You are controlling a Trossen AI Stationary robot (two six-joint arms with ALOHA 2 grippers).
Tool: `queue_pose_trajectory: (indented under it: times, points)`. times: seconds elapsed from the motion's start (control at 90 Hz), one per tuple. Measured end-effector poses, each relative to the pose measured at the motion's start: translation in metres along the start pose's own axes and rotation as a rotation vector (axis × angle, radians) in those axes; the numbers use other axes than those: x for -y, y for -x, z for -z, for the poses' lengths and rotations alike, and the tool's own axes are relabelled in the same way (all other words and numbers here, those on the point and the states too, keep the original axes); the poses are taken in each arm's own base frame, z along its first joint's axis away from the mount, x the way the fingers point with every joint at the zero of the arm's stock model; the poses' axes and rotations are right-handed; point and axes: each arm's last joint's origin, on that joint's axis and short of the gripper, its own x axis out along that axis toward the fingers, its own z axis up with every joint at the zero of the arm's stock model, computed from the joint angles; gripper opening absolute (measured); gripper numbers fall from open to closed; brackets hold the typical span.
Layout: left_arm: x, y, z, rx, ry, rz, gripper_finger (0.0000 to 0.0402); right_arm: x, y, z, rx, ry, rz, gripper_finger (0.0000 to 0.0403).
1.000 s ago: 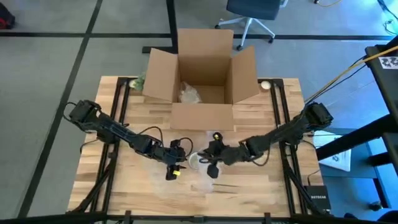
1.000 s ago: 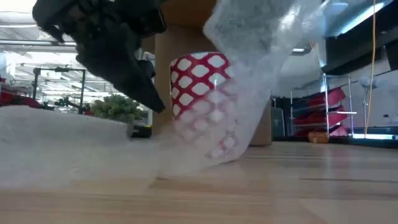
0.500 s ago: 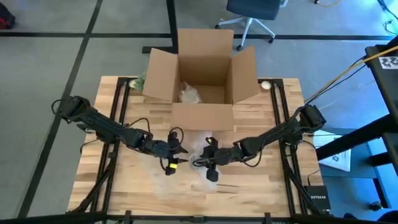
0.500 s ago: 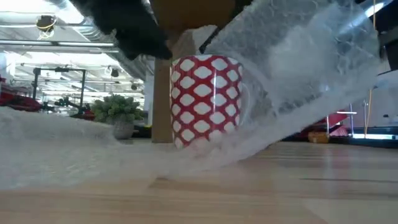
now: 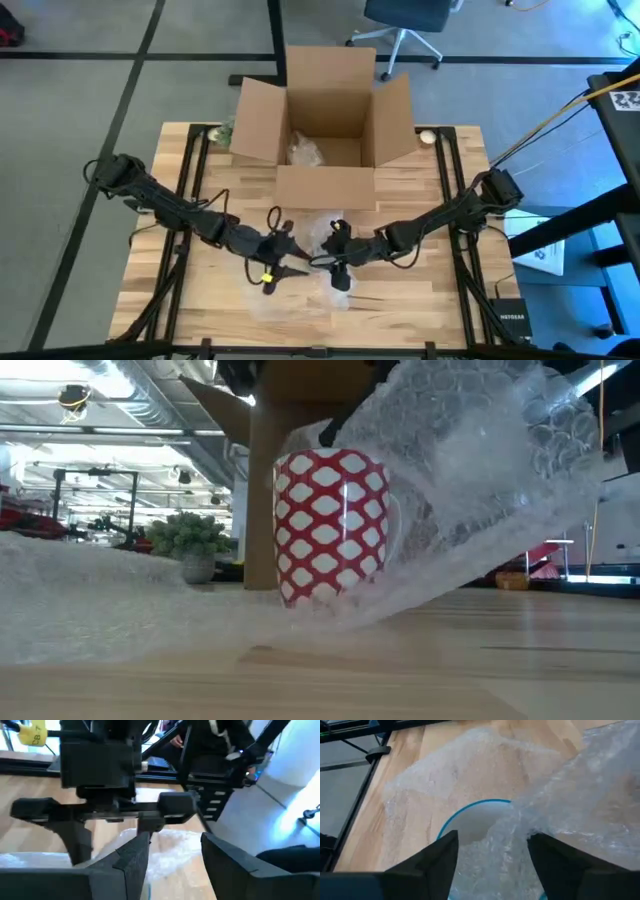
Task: Wrap mug
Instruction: Wrap the red mug with the bubble wrap
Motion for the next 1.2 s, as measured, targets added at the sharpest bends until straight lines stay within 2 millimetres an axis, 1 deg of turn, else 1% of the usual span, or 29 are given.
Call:
queue_pose_trajectory:
  times: [0.144, 0.289, 0.411, 0.478, 0.544, 0.611, 0.7, 0.8, 0.944, 1.033, 1.111, 1.2]
  points:
    - [-0.016, -0.011, 0.009, -0.047, -0.002, -0.08, 0.0164, -0.002, 0.0, -0.004, 0.037, 0.032, -0.02, 0.0225]
    - [-0.025, -0.022, 0.023, -0.104, 0.022, -0.106, 0.0164, -0.002, -0.001, -0.002, 0.022, 0.036, -0.029, 0.0225]
    - [-0.026, -0.029, 0.037, -0.175, 0.049, -0.114, 0.0164, -0.002, -0.001, -0.001, 0.005, 0.045, -0.039, 0.0225]
    - [-0.024, -0.029, 0.042, -0.217, 0.061, -0.099, 0.0164, -0.002, 0.0, -0.002, 0.008, 0.066, -0.041, 0.0225]
    - [-0.023, -0.029, 0.045, -0.246, 0.06, -0.091, 0.0164, -0.003, 0.004, -0.008, 0.007, 0.085, -0.041, 0.0225]
    - [-0.022, -0.028, 0.046, -0.258, 0.058, -0.088, 0.0164, -0.004, 0.007, -0.014, -0.029, 0.103, -0.028, 0.0225]
    - [-0.02, -0.028, 0.046, -0.255, 0.057, -0.079, 0.0164, -0.006, 0.013, -0.023, -0.102, 0.145, -0.004, 0.0225]
    - [-0.02, -0.028, 0.046, -0.255, 0.053, -0.078, 0.0164, -0.01, 0.021, -0.038, -0.179, 0.17, 0.03, 0.0225]
    - [-0.02, -0.028, 0.046, -0.255, 0.053, -0.078, 0.0164, -0.016, 0.041, -0.062, -0.303, 0.166, 0.072, 0.0225]
    - [-0.02, -0.028, 0.046, -0.255, 0.053, -0.078, 0.0164, -0.021, 0.055, -0.073, -0.348, 0.139, 0.118, 0.0225]
    - [-0.02, -0.028, 0.046, -0.255, 0.049, -0.077, 0.0164, -0.025, 0.064, -0.072, -0.387, 0.142, 0.175, 0.0225]
    - [-0.02, -0.028, 0.046, -0.255, 0.048, -0.077, 0.0164, -0.026, 0.069, -0.059, -0.448, 0.14, 0.262, 0.0225]
